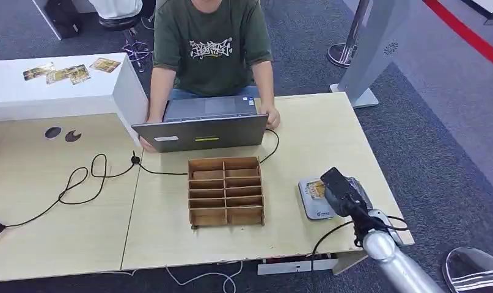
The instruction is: Pass the card to the sensor for recognition and then transmit it.
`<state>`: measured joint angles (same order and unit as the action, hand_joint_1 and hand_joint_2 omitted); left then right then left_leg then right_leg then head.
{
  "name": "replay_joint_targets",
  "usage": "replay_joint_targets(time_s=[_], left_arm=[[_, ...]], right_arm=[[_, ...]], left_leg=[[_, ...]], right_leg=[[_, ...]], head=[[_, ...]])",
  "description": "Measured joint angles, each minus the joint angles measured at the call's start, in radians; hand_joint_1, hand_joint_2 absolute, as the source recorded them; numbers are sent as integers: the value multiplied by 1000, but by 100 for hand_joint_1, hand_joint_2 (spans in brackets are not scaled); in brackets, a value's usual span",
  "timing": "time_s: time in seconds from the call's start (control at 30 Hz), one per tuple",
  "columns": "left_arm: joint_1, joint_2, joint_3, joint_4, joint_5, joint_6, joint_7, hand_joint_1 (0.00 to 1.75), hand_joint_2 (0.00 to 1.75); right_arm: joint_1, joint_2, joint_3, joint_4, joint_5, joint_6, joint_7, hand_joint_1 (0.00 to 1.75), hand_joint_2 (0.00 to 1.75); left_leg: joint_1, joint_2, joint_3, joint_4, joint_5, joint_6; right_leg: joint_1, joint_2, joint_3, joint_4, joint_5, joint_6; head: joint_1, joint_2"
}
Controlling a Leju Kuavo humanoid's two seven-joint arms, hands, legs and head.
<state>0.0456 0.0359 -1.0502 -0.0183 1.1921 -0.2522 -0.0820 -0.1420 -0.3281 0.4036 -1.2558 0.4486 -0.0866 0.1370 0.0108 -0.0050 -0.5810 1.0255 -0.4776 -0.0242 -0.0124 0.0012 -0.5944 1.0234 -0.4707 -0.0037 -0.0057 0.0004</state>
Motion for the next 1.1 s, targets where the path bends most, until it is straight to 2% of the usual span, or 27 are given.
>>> replay_joint_targets(time_s=[0.4, 0.63, 1.1], left_arm=[[0, 3, 0, 0, -11, 0, 8, 0, 0], [-1, 11, 0, 0, -19, 0, 11, 0, 0], [-2, 18, 0, 0, -21, 2, 19, 0, 0]], right_arm=[[-29, 5, 22, 41, -8, 36, 0, 175, 175], [-77, 15, 45, 113, -17, 59, 0, 175, 175], [-118, 31, 63, 185, -18, 61, -1, 175, 175]], left_leg=[[0, 0, 0, 0, 0, 0], [0, 0, 0, 0, 0, 0], [0, 0, 1, 0, 0, 0]], right_leg=[[0, 0, 0, 0, 0, 0], [0, 0, 1, 0, 0, 0], [0, 0, 1, 0, 0, 0]], head=[[0, 0], [0, 0], [0, 0]])
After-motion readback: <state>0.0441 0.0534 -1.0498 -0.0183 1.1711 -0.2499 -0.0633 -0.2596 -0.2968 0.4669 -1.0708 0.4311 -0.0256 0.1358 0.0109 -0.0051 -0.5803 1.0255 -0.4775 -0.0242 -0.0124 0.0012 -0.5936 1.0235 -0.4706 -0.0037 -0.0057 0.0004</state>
